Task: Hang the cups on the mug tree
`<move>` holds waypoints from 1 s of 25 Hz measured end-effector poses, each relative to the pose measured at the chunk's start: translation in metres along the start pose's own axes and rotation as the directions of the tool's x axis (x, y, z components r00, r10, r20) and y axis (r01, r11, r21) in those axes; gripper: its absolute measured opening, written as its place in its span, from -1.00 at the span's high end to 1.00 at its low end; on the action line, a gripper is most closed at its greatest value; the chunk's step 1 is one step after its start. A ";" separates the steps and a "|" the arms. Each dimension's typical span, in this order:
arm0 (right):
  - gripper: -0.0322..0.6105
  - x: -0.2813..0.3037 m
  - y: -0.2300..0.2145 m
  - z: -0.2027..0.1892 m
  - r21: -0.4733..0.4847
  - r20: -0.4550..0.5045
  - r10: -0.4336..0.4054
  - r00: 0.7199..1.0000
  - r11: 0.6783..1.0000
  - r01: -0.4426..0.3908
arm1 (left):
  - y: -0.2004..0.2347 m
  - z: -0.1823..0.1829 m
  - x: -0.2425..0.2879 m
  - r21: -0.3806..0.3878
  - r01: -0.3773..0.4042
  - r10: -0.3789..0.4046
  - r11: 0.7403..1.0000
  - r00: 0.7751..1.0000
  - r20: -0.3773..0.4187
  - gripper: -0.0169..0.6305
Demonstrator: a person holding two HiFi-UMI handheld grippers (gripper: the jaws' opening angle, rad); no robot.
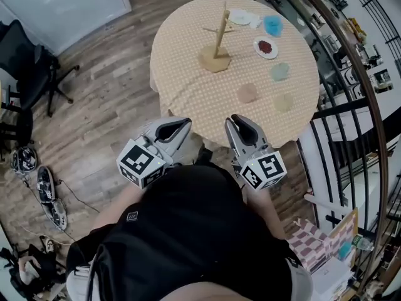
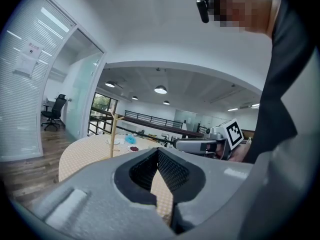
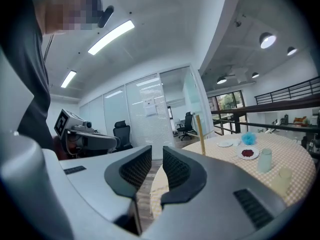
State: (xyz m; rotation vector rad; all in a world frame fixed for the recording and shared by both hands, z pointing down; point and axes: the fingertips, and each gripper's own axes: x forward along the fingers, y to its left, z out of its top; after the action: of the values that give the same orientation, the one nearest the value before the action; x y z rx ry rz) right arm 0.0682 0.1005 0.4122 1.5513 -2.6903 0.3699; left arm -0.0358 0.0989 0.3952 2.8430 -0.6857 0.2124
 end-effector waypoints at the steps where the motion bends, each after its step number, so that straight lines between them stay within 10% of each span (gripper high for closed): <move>1: 0.66 0.003 -0.012 0.002 -0.001 0.002 -0.003 1.000 1.000 0.003 | 0.005 0.004 0.009 0.004 -0.009 0.009 1.000 1.000 -0.003 0.92; 10: 0.57 0.019 -0.107 -0.015 -0.010 -0.053 -0.031 0.998 0.999 0.030 | 0.042 0.016 0.077 -0.018 -0.091 0.091 0.996 0.996 -0.013 0.92; 25: 0.20 0.074 -0.185 -0.094 -0.168 -0.175 -0.146 0.974 0.979 0.116 | 0.097 -0.017 0.172 -0.019 0.023 -0.023 1.000 0.999 -0.039 0.92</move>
State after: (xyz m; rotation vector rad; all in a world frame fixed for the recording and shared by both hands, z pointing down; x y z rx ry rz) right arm 0.1789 -0.0318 0.5491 1.5550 -2.3986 0.2762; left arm 0.0698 -0.0558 0.4605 2.8196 -0.6434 0.2553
